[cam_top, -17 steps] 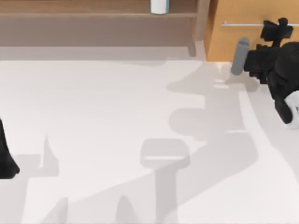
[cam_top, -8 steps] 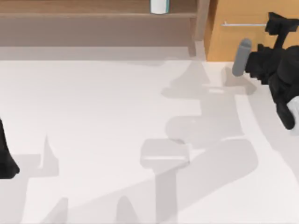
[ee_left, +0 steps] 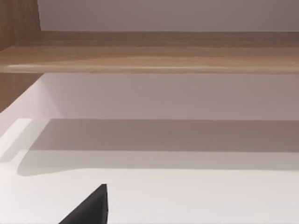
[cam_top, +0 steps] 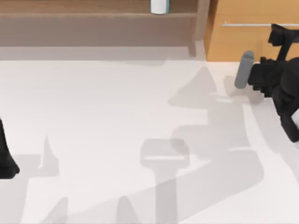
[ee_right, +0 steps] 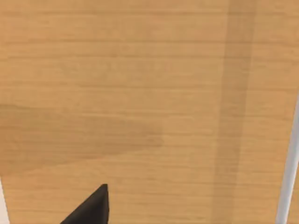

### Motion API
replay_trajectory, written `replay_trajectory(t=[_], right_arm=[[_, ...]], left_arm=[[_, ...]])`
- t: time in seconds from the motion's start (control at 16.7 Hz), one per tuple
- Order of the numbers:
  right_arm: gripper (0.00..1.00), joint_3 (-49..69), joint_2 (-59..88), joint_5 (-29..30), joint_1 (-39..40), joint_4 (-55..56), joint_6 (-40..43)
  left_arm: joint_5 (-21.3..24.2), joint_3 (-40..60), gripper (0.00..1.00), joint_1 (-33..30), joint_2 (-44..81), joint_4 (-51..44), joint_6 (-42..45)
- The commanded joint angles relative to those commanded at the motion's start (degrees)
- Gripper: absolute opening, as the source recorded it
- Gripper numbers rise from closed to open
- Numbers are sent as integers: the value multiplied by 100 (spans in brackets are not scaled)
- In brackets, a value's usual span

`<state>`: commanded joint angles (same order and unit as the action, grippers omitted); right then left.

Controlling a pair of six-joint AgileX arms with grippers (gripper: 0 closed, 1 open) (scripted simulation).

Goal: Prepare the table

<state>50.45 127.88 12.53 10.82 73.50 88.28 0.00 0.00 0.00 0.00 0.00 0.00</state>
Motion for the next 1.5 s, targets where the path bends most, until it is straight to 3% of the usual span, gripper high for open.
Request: replay_trajectory(t=[0.36, 0.6, 1.08, 1.5], right_arm=[[100, 77, -91, 76, 128, -55, -170], [100, 326, -455, 486, 883, -422, -1136], [100, 1698, -719, 1726, 2528, -1921, -4774], [100, 3628, -86, 2552, 2857, -3267, -7898]], left_arm=[[0, 0, 100, 0, 0, 0, 0], [0, 0, 100, 0, 0, 0, 0], [0, 0, 100, 0, 0, 0, 0], [0, 0, 100, 0, 0, 0, 0]])
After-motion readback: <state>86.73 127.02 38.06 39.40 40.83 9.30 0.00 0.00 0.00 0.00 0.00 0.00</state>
